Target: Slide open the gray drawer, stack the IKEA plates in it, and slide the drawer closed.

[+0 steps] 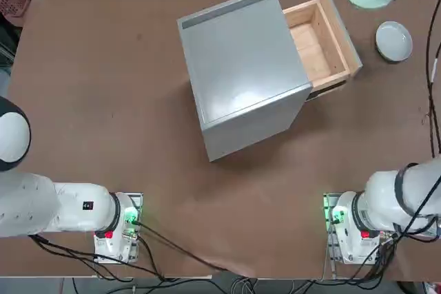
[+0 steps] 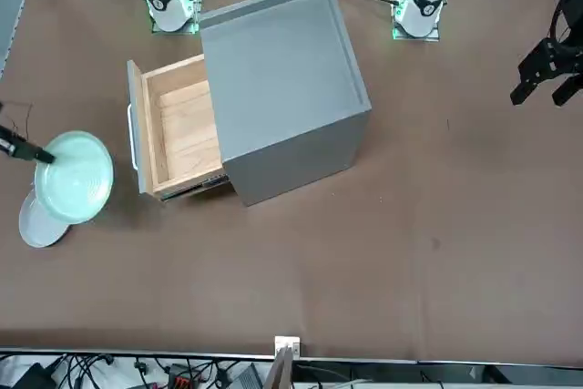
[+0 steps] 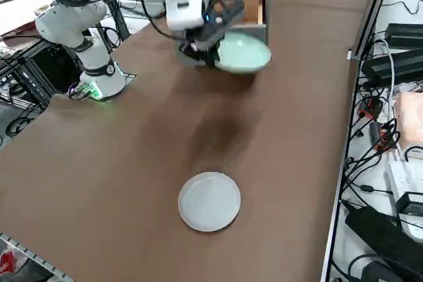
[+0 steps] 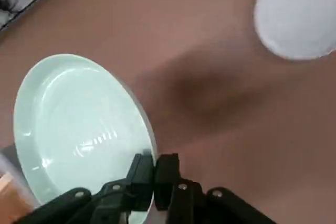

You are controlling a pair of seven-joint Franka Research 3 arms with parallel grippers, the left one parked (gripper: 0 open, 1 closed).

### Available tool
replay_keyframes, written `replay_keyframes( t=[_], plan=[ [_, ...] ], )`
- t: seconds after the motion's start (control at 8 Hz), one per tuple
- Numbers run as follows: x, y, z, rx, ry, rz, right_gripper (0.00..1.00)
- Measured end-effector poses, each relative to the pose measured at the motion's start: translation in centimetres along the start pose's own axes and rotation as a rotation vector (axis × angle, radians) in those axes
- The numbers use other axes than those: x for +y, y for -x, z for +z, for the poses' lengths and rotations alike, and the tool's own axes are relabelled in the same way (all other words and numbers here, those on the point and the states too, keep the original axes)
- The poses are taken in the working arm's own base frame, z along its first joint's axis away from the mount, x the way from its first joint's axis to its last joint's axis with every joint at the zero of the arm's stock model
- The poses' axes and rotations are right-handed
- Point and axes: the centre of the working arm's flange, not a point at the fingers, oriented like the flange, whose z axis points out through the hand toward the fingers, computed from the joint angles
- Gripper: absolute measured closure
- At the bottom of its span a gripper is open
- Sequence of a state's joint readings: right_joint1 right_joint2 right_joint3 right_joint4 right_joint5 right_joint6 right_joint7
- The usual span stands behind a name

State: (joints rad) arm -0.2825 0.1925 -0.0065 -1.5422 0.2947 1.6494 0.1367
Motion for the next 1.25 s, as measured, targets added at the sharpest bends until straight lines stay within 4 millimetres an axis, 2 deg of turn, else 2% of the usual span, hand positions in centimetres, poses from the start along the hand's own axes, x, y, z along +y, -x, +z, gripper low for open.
replay_keyframes(
  t=[0.25, 0.38, 0.5, 0.62, 0.75, 1.0, 1.25],
  plan=[
    [-2.6, 4.7, -4.6, -0.023, -0.023, -0.016, 1.00],
    [-5.2, 7.1, -5.8, -0.022, -0.022, -0.019, 1.00],
    [-8.5, 9.6, -5.6, -0.028, -0.016, -0.040, 1.00],
    [-11.4, 11.8, -4.3, -0.056, -0.002, -0.073, 1.00],
    [-13.3, 13.6, -2.1, -0.092, 0.023, -0.107, 1.00],
    [-14.9, 16.3, 2.2, -0.132, 0.101, -0.161, 1.00],
    [-15.6, 18.7, 5.2, -0.129, 0.179, -0.185, 1.00]
  ],
)
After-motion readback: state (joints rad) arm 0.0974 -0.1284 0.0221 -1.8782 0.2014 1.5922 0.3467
